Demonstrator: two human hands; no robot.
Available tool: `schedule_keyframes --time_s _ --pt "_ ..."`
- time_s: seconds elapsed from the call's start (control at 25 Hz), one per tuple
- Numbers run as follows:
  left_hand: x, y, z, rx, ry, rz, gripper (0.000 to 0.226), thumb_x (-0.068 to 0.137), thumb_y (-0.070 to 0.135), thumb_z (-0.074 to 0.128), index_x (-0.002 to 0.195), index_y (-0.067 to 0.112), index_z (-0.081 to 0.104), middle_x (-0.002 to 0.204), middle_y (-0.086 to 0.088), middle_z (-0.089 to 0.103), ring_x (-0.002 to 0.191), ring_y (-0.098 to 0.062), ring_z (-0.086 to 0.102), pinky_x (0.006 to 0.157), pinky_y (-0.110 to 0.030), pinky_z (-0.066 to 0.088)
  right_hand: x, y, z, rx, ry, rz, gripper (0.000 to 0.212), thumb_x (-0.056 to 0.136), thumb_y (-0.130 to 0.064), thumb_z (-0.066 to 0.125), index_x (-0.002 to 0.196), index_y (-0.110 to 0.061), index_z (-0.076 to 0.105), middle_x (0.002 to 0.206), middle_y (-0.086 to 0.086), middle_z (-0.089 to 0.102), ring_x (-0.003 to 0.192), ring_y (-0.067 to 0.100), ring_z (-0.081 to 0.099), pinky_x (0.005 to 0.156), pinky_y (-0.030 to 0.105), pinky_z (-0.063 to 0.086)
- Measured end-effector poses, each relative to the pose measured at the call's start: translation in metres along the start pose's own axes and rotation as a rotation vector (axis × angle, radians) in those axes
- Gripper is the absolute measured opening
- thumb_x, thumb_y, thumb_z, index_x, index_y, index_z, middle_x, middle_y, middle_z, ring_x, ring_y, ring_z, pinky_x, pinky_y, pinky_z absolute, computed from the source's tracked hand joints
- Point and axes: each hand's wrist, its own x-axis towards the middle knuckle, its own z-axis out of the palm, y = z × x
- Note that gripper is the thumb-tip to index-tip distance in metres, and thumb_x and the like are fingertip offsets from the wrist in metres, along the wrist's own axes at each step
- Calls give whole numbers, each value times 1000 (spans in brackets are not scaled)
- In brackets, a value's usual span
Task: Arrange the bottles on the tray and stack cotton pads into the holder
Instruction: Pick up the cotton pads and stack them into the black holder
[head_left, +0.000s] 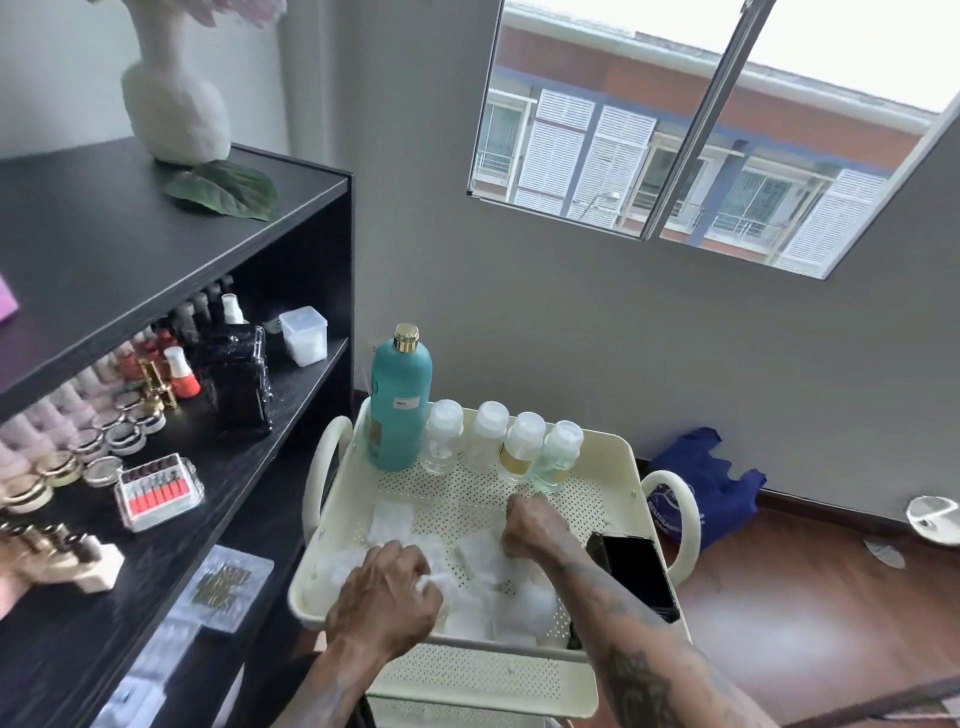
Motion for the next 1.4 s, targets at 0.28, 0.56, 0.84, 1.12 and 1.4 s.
schedule_keyframes --time_s 0.28,0.56,0.84,1.12,1.4 --pt "2 0 4 -13 21 -1 27 85 46 43 100 28 56 99 10 55 88 -8 52 81 -29 48 -1 -8 9 -323 398 -245 41 91 -6 52 129 -20 49 103 8 58 104 26 48 105 46 31" --pt "1 -1 5 -10 49 -25 32 84 46 44 103 27 60 104 8 59 88 -9 51 76 -28 43 -18 -17 2 131 -153 -350 31 95 -31 58 112 -7 68 115 14 70 97 27 70 85 37 59" --pt "3 -1 6 -13 41 -34 33 82 47 45 104 27 61 106 7 60 87 -8 52 74 -27 42 -10 -7 29 214 46 -273 43 88 -11 65 130 -14 56 131 8 52 112 21 57 98 32 51" --pt "3 2 5 -17 33 -54 32 82 48 43 100 29 60 102 8 59 87 -9 51 74 -29 42 -18 -14 2 110 179 -313 28 99 -30 53 121 -21 67 123 7 61 110 23 52 96 37 46" --pt "1 1 3 -28 23 -31 21 85 46 50 98 31 59 97 10 58 85 -7 55 73 -28 47 -73 36 -89 454 261 -375 13 93 -11 62 105 -8 68 104 6 65 89 17 64 78 19 51"
